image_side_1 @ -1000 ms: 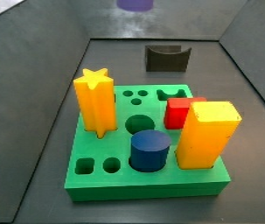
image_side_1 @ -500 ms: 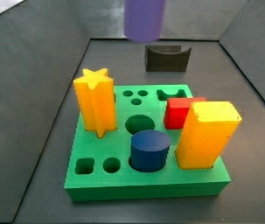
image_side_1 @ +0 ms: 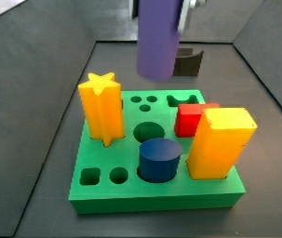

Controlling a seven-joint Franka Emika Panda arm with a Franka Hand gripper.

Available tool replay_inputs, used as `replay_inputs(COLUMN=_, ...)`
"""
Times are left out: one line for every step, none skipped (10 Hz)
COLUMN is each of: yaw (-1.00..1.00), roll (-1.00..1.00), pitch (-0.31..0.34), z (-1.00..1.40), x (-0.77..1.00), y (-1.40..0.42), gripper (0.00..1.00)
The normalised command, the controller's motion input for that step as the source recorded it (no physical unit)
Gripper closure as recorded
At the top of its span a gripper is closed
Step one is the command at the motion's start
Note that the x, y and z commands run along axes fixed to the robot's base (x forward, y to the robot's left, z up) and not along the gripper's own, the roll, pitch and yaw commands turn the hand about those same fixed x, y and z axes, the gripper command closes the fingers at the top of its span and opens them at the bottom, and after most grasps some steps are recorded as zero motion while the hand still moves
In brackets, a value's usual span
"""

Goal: Pick up the round object. Move up. Place the round object on the fixture. Regrasp the round object. Move to above the board. Insert the round object.
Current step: Insert the round object.

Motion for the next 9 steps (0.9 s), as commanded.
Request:
replay_inputs(yaw=-0.27, roll=0.03, pitch=0.024, z=-0.62, x=-0.05, y=-0.19, gripper=1.0)
replay_inputs(yaw=-0.19, roll=0.0, pitch=0.0, z=-0.32, x=0.0, y=-0.06, gripper=1.0)
replay_inputs(yaw=0.0, roll=0.0, pitch=0.0, z=-0.14, x=0.0, y=-0.02, gripper=1.0)
replay_inputs(yaw=-0.07, roll=-0.04, pitch=-0.014, z=-0.51, x=0.0, y=-0.06, gripper=1.0)
replay_inputs(yaw=-0.15, roll=0.0, pitch=0.0, z=-0.65, x=0.0, y=-0.11, gripper=1.0)
replay_inputs(yaw=-0.2, roll=0.0, pitch=0.0, z=-0.67, x=0.0, y=-0.11, gripper=1.0)
replay_inputs(yaw=-0.21, roll=0.0, pitch=0.0, z=-0.64, x=0.0, y=-0.09, gripper=1.0)
replay_inputs(yaw=-0.21, roll=0.0, pitch=0.0, z=-0.65, x=0.0, y=-0.08, gripper=1.0)
replay_inputs(yaw=-0.18, roll=0.0, pitch=0.041, z=-0.57, x=0.0, y=-0.01, gripper=1.0)
